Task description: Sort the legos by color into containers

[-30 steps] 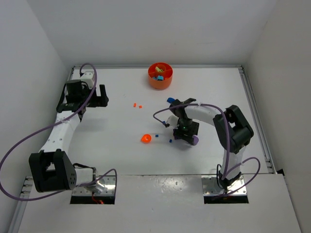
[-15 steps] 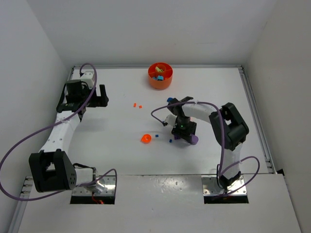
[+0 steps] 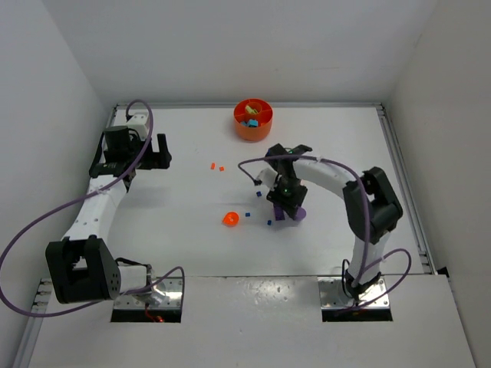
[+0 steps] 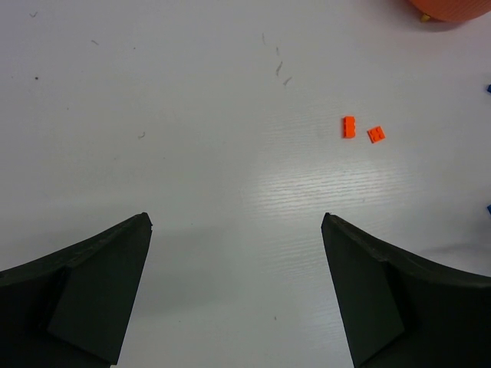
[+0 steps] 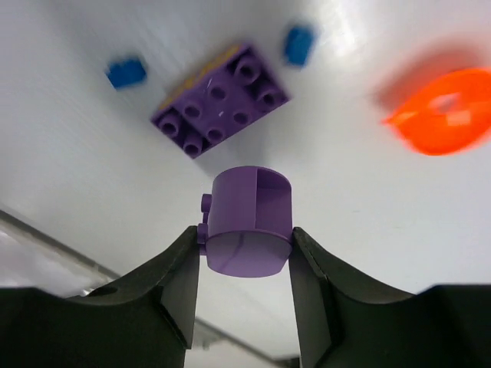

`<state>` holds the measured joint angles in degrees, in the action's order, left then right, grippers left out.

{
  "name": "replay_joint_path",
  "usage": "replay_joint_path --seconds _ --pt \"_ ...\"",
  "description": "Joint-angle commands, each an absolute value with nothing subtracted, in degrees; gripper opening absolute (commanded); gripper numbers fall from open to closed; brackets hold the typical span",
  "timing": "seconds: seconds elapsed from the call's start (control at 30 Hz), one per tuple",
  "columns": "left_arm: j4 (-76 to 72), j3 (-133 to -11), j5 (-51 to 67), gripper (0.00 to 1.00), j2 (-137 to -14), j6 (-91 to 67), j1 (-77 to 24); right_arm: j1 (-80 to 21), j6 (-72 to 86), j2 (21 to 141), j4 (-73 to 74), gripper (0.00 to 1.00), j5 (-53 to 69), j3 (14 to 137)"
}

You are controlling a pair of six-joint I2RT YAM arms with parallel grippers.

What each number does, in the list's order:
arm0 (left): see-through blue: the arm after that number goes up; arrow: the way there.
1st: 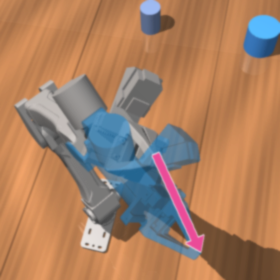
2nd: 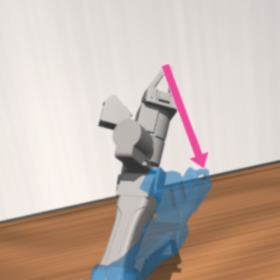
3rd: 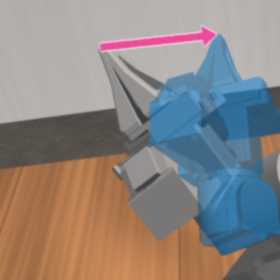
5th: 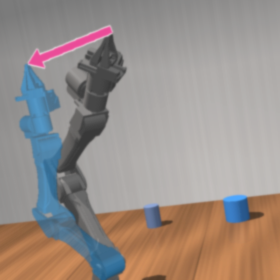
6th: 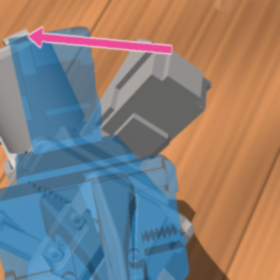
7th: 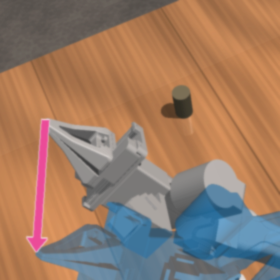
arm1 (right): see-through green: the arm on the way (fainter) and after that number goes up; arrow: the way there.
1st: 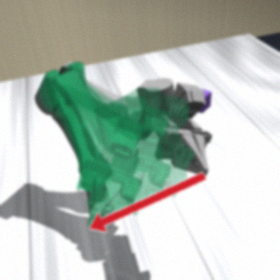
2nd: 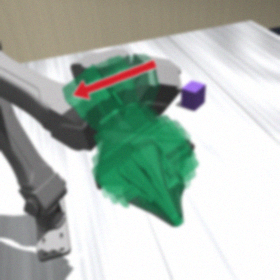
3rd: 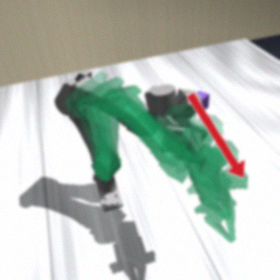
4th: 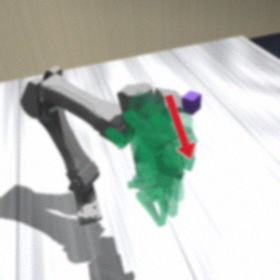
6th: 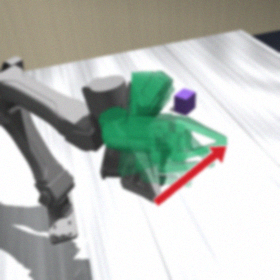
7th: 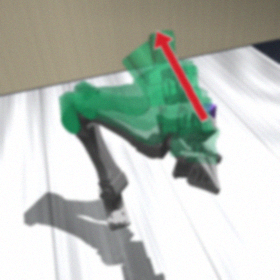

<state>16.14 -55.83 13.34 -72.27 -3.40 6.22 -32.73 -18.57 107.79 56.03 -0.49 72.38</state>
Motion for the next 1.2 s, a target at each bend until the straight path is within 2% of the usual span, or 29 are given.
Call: replay_joint_path --seconds 0.0,0.2,0.3,0.43,0.63,0.93,1.17 --pt "14.06 -55.46 13.97 1.0 -70.49 -2.81 7.03 -31.29 -12.93 96.44 51.0 0.0 3.43 79.1" --pt "14.06 -57.04 14.5 1.0 -69.35 -2.81 7.03 -30.15 -5.11 82.81 22.09 0.0 0.18 69.54" --pt "14.06 -58.27 14.5 1.0 -69.35 -3.42 7.03 -28.83 -1.6 82.79 10.84 0.0 -2.98 66.8" --pt "14.06 -58.89 14.5 1.0 -69.35 -5.01 7.03 -25.49 5.17 89.28 4.22 0.0 -4.31 70.63" --pt "9.94 -56.96 17.22 1.0 -69.87 -6.94 7.03 -21.62 11.77 101.68 -3.23 0.0 5.5 77.77" --pt "8.61 -55.72 20.04 1.0 -71.19 -5.81 7.56 -15.13 10.02 112.15 -12.65 0.0 25.99 83.41" --pt "8.09 -56.86 21.8 1.0 -74.09 -5.8 7.56 -12.3 5.45 118.47 -17.57 0.0 33.3 87.53"
